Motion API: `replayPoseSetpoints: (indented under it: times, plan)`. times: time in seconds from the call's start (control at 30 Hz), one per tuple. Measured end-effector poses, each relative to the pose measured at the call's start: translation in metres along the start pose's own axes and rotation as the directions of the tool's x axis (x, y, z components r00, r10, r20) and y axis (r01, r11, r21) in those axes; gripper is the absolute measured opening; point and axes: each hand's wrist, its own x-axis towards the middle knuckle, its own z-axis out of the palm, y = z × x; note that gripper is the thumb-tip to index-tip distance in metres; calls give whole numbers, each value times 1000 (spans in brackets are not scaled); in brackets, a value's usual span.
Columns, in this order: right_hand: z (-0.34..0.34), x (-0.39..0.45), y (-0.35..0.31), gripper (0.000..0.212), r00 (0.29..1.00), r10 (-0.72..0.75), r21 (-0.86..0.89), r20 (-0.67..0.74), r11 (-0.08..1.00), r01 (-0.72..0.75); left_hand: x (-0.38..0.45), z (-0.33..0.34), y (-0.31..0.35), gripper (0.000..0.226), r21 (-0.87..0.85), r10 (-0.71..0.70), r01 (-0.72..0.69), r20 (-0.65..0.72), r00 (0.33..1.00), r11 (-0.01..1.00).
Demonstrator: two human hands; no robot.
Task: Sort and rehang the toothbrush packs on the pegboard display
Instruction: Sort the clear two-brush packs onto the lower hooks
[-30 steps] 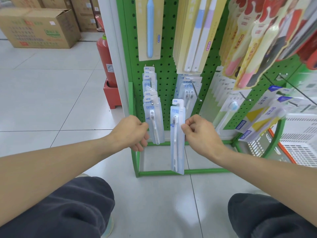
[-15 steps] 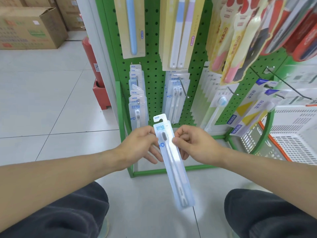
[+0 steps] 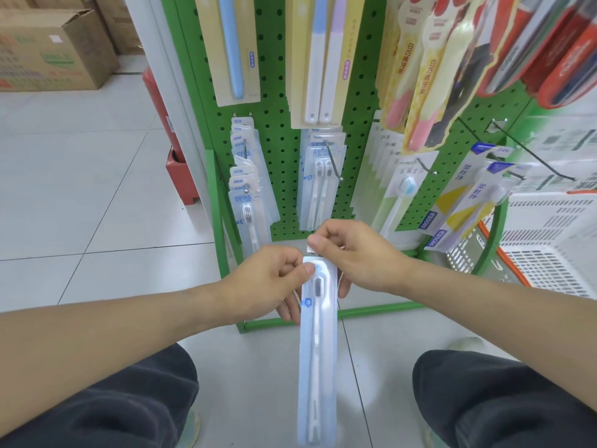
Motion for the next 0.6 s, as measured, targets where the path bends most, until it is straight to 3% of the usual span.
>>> replayPoseSetpoints:
  times: [0.17, 0.33, 0.53, 0.6]
  plan:
    - [2, 4, -3, 36, 997, -12, -91, -77, 996, 5, 2, -6, 4, 28, -86, -21, 22, 15, 1000, 996]
    - [3, -2, -3, 18, 999, -26, 17, -35, 999, 27, 5, -7, 6, 28, -76, -54, 46, -102, 993, 996]
    - [4, -14, 0, 49, 999, -51, 90, -13, 995, 52, 6, -1, 7, 30, -136, -97, 67, -228, 969, 988]
    - [5, -15, 0, 49, 996, -80, 39, -50, 996, 82, 7, -1, 8, 32, -123, -89, 56, -279, 956, 991]
